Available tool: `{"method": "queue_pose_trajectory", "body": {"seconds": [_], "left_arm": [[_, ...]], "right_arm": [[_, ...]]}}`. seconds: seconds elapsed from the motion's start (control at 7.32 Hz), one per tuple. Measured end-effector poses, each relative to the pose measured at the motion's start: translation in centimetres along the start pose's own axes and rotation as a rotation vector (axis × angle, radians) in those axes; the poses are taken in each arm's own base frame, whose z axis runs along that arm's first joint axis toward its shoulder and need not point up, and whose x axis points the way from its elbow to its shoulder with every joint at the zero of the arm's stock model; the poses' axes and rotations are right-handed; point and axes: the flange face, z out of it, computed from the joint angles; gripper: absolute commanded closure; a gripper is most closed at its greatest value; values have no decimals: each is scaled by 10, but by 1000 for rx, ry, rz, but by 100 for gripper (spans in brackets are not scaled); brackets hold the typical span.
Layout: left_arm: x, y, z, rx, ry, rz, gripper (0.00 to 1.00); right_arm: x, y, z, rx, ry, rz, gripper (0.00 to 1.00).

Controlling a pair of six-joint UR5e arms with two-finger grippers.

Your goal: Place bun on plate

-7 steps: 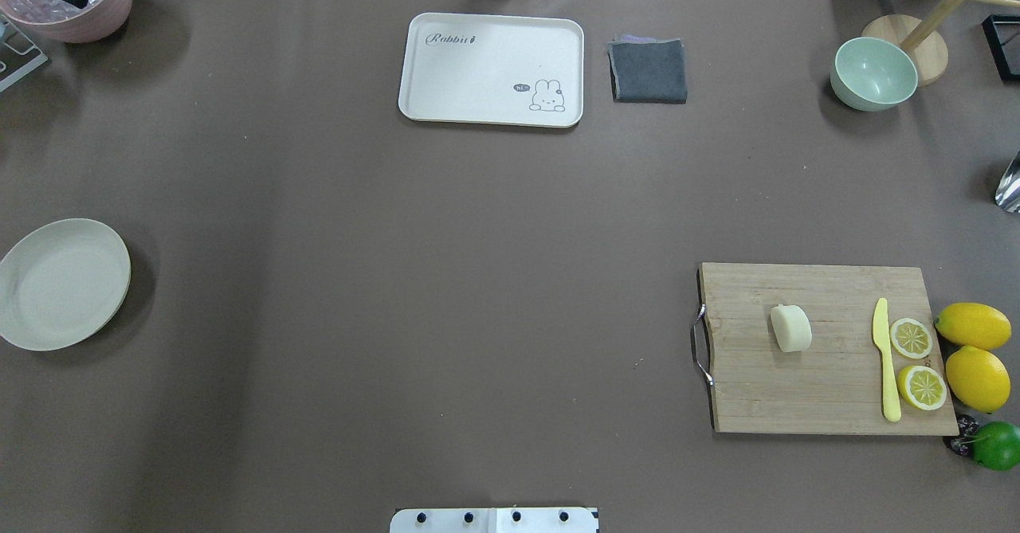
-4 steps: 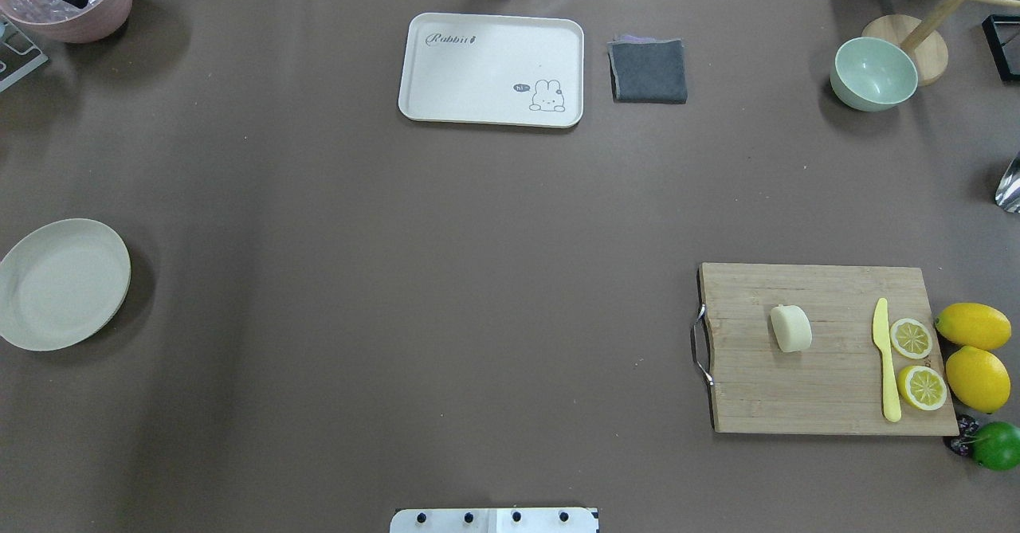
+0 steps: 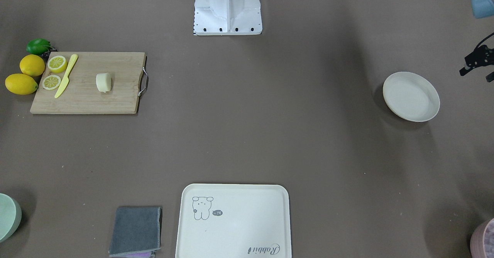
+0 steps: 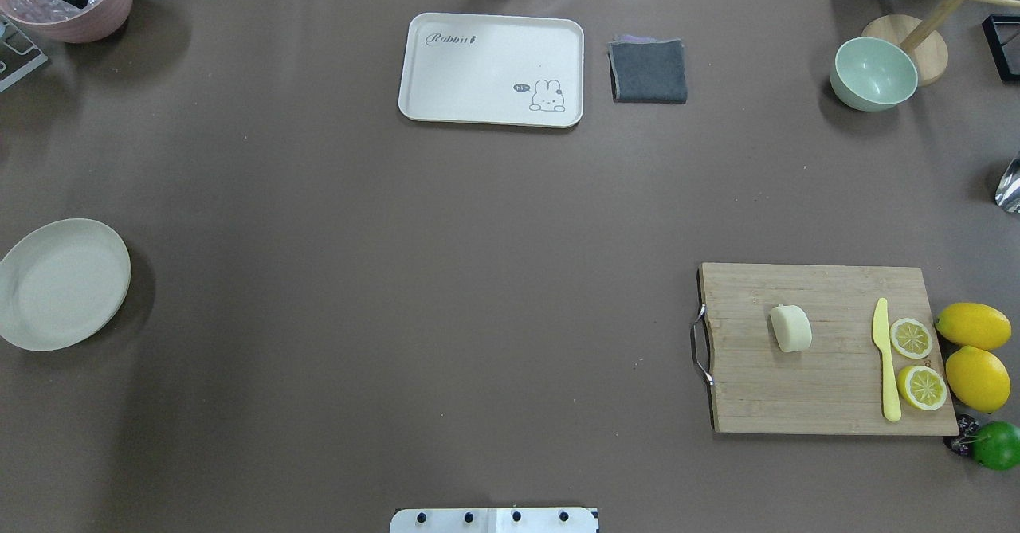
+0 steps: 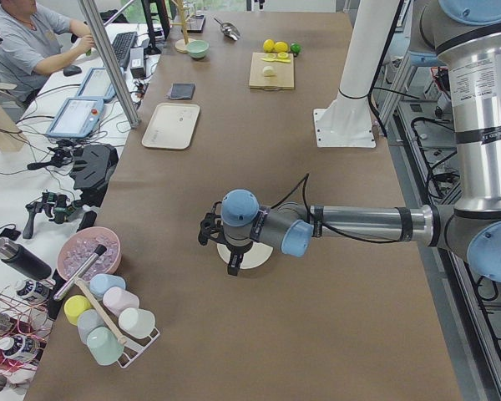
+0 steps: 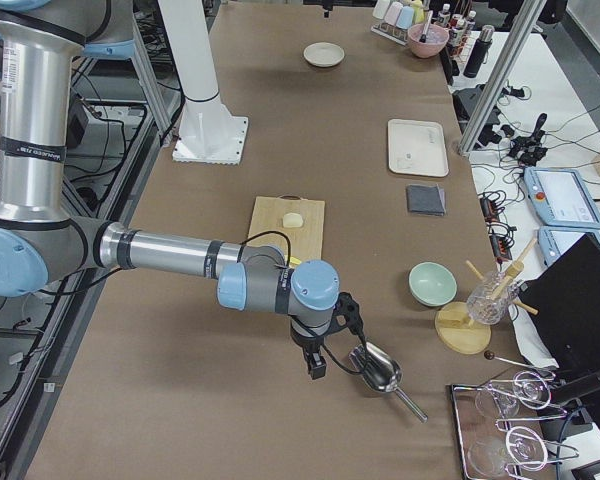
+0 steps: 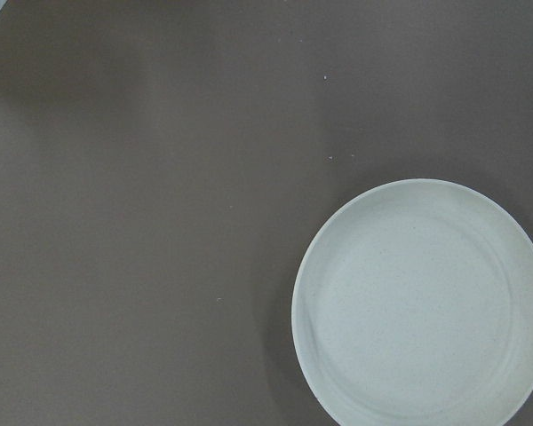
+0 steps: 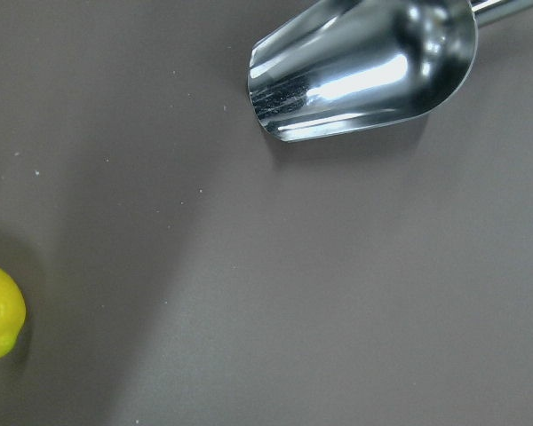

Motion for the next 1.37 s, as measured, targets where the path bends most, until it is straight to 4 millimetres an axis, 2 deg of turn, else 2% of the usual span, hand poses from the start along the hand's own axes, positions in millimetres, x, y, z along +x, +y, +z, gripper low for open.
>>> {"method": "queue_pose_trajectory", "body": {"seconds": [0.41, 0.68, 0.82, 0.96, 1.09, 1.23, 1.37], "left_arm": [[3, -5, 58, 51, -66, -58, 4], [2, -10, 84, 41, -66, -73, 8], [6, -11, 94, 25, -60, -66, 13], [10, -11, 102, 16, -52, -57, 23], [10, -10, 106, 11, -48, -53, 60], [10, -8, 109, 2, -39, -54, 71], [12, -7, 110, -9, -21, -56, 71]], "right_arm": [[-2, -2, 3, -6, -2, -7, 0], [-6, -7, 6, -13, -3, -20, 0], [-8, -9, 6, -14, -4, -26, 0], [-9, -11, 6, -14, -4, -31, 0], [-11, -14, 6, -14, -4, -36, 0], [-12, -16, 6, -15, -4, -41, 0], [-13, -18, 6, -15, -3, -45, 0]]}}
